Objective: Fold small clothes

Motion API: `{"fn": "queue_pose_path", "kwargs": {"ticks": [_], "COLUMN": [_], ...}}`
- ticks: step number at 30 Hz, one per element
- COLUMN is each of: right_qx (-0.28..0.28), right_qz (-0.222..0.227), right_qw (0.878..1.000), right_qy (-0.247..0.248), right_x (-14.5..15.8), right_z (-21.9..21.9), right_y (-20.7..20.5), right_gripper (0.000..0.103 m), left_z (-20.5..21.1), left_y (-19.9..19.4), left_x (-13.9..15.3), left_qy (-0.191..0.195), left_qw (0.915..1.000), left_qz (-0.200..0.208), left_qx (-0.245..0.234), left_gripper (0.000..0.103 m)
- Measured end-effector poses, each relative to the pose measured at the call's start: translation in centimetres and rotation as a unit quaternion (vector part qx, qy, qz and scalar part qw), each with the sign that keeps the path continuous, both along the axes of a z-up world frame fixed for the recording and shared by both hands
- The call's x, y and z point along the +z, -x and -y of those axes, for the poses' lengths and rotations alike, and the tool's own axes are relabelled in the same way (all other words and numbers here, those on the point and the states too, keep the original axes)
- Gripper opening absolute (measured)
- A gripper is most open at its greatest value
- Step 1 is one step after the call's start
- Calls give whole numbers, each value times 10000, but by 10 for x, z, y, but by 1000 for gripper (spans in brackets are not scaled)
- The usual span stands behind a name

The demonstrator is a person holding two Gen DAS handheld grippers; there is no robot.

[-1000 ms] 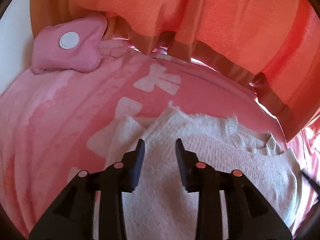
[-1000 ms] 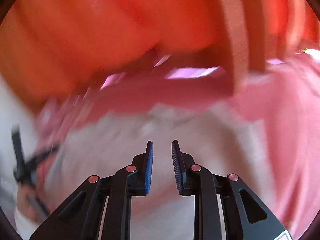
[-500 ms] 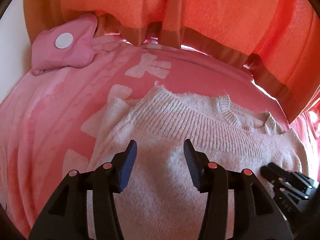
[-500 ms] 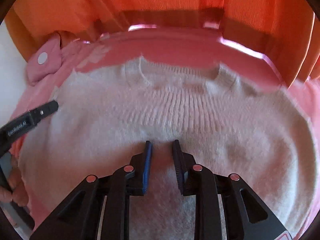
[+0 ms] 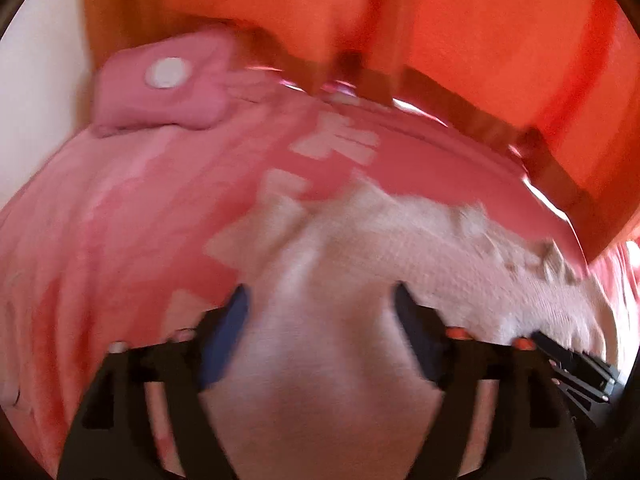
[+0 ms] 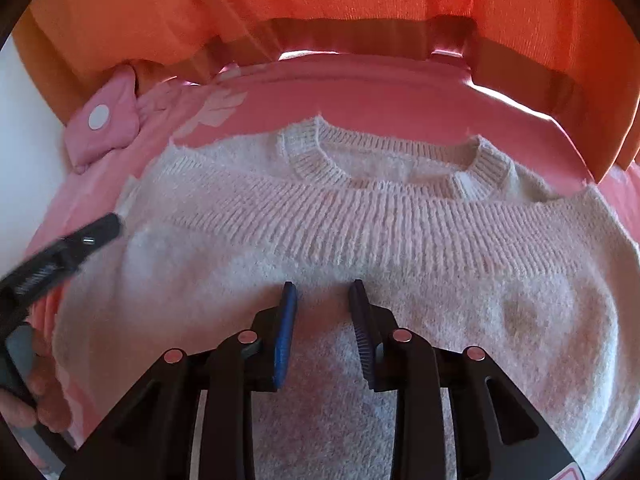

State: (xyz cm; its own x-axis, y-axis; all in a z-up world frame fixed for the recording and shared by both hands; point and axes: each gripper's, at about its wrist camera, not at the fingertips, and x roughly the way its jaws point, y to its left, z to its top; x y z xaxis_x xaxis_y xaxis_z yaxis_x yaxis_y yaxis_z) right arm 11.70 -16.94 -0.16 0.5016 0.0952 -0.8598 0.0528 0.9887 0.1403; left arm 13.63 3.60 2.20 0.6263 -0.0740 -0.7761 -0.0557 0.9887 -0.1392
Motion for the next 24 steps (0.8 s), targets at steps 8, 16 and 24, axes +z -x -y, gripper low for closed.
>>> {"fn": "queue_pose_path", "kwargs": {"ticks": [8, 16, 24], "right_qx": [103, 51, -249], "right_qz": [56, 46, 282], "right_qw": [9999, 9995, 9960], "right_qy": [19, -304, -812], "right_x": [6, 7, 27], "right_z": [-3, 2, 26], "right_y": [10, 10, 17], "right_gripper": [31, 40, 47], "left_z": [-89, -69, -49], "left_y": [17, 14, 27], "left_x": [-49, -45, 7], "left_qy": [1723, 1679, 2289], "left_qw": [9708, 9790, 9734], "left_qz": [-1195, -927, -106], "left_qx": [1162, 697, 17], "left_gripper": [92, 72, 14]}}
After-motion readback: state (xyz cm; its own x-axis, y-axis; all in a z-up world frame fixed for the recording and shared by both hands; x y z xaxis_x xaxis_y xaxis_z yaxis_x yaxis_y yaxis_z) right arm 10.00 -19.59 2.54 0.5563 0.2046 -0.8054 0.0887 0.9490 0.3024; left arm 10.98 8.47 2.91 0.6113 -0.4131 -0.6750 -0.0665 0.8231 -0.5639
